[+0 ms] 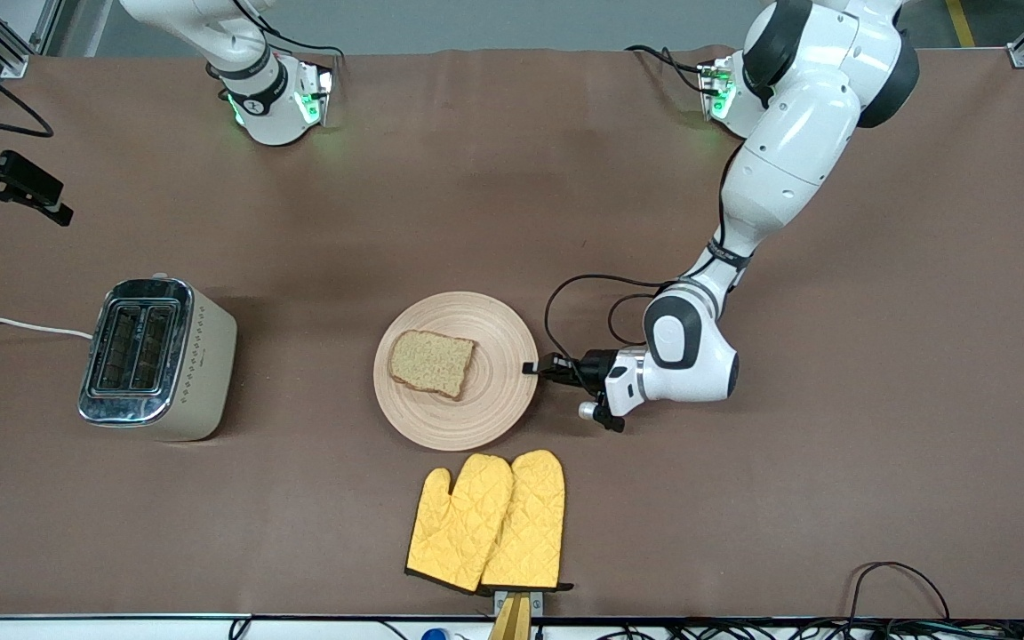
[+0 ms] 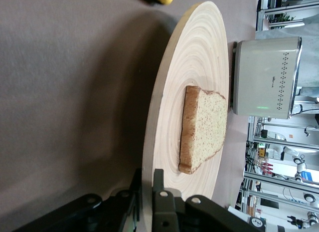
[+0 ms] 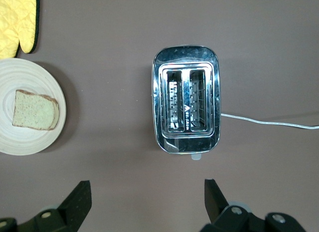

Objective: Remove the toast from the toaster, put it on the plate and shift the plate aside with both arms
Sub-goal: 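Drag the plate with the left gripper away from the oven mitts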

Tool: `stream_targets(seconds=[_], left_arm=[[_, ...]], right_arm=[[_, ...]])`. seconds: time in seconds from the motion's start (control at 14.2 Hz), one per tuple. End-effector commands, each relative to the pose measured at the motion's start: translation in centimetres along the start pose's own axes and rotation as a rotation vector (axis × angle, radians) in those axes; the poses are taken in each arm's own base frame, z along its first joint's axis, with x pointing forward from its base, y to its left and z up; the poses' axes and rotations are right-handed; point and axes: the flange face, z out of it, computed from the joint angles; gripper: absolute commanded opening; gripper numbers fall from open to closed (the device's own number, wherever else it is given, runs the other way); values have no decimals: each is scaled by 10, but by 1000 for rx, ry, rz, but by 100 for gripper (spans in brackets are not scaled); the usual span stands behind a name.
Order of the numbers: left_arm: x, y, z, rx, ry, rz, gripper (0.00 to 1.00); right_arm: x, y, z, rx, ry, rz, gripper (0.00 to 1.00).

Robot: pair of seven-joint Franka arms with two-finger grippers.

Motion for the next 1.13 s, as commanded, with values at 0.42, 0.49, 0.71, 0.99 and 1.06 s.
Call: stream_targets(seconds=[0.42, 0.49, 0.71, 0.99, 1.06], left_arm=[[39, 92, -169, 19, 195, -58, 0], [38, 90, -200, 25, 231, -69, 0], [34, 54, -286, 78, 270, -91, 0], [9, -34, -396, 184, 351, -169, 0], [1, -54, -414, 184, 372, -198, 0]], right_arm=[[-3, -2, -12, -19, 28, 0, 100], [-3, -3, -12, -18, 27, 0, 100], [-4, -4, -12, -18, 18, -12, 100], [-4, -4, -15, -18, 22, -4, 100], [-4, -4, -16, -18, 24, -5, 100]])
